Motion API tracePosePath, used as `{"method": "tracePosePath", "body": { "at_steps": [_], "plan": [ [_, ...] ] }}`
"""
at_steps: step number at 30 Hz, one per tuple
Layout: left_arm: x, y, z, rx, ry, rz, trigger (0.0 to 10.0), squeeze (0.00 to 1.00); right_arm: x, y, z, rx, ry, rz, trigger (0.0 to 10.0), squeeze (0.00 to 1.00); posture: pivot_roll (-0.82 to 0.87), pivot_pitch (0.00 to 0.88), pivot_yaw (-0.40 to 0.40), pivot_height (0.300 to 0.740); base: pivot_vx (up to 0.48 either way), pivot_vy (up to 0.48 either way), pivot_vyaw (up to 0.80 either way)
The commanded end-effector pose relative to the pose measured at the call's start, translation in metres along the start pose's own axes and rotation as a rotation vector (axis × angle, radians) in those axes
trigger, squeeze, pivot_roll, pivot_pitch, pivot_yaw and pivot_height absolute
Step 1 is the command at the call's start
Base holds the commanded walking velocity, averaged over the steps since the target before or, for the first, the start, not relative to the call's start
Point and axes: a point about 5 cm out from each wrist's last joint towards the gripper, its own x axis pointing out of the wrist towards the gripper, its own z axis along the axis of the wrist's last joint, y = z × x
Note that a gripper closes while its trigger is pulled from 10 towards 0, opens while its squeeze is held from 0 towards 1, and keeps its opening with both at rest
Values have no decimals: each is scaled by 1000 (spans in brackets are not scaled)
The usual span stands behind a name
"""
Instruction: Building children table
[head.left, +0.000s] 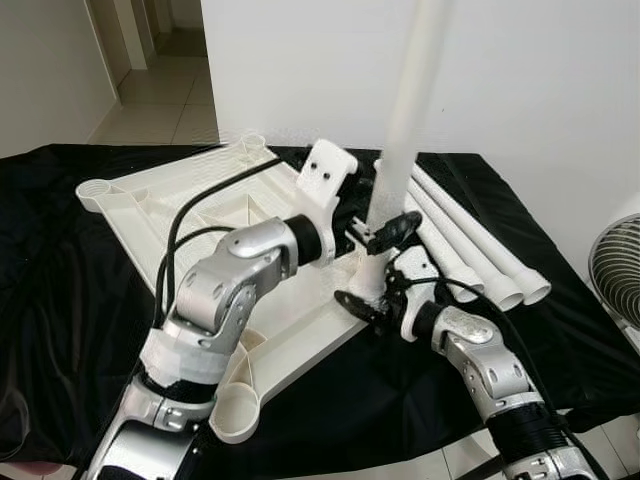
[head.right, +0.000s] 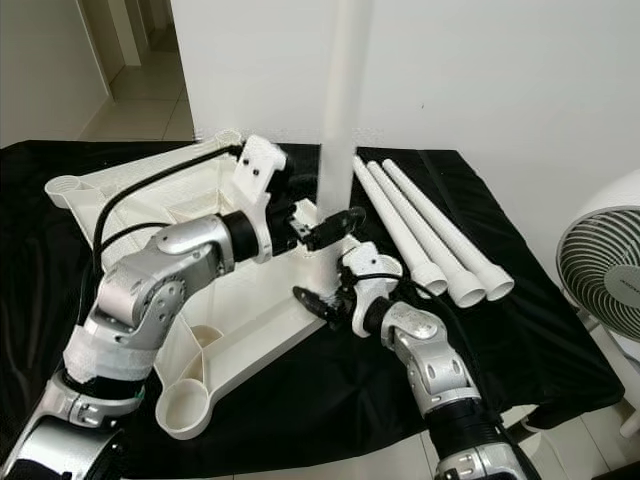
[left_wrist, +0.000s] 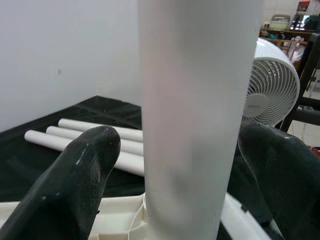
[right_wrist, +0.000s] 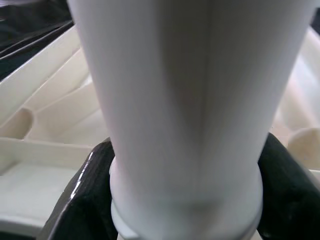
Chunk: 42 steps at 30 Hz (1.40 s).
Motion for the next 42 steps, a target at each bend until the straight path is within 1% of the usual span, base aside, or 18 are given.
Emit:
{"method": "tracePosePath", "body": {
  "at_steps": [1,10,11,13,14,24,27,28,29,30,33,34,35,36,37,40,42],
  "plan": [
    [3,-4,3,-5,-1,-94,10000,0,-2,2,-1,-12,16,17,10000,0,35,0,-2,740,0,0,0],
    [5,2,11,-25,1,-75,10000,0,-3,3,-4,-23,36,32,10000,0,36,0,0,740,0,0,0],
    [4,3,11,-28,2,-76,8588,0,-3,3,-4,-24,36,33,10000,0,36,0,0,740,0,0,0],
    [4,3,11,-34,4,-75,8588,0,-3,3,-4,-24,37,35,10000,0,36,0,0,740,0,0,0],
    [4,4,11,-42,7,-68,0,0,-3,3,-4,-25,37,35,10000,0,37,0,-1,740,0,0,0],
    [4,5,13,-46,6,-78,0,0,-2,0,-4,-29,37,20,10000,0,35,0,0,740,0,0,0],
    [5,6,13,-38,12,-70,0,0,-1,-1,-5,-9,45,-3,10000,0,33,0,1,740,0,0,0],
    [5,6,13,-36,12,-65,275,0,-1,-2,-5,1,46,-15,10000,0,29,0,2,740,0,0,0],
    [5,6,13,-36,12,-62,275,0,-1,-2,-5,6,46,-23,10000,0,29,0,2,740,0,0,0],
    [5,7,13,-34,10,-57,0,0,-1,-3,-5,13,45,-33,10000,0,29,0,0,740,0,0,0],
    [5,8,13,-35,9,-51,0,0,-1,-4,-5,14,45,-39,10000,0,29,0,0,740,0,0,0],
    [6,9,13,-32,17,-39,10000,0,-1,-5,-4,20,35,-56,10000,0,29,0,-2,740,0,0,0],
    [6,11,13,-34,22,-17,10000,0,0,-8,-2,25,22,-90,10000,718,29,0,-4,740,0,0,0],
    [6,12,13,-37,25,-1,10000,0,0,-10,-1,28,13,-113,10000,718,28,0,-6,740,0,0,0],
    [6,12,13,-38,24,12,10000,0,1,-13,0,48,-3,-141,10000,1000,27,0,-7,740,0,0,0],
    [6,12,13,-39,21,21,10000,0,1,-15,2,70,-18,-162,10000,1000,28,0,-8,740,0,0,0],
    [7,16,13,-24,26,96,10000,0,2,-21,6,68,-41,-255,10000,1000,28,0,-15,740,0,0,0]
  ]
}}
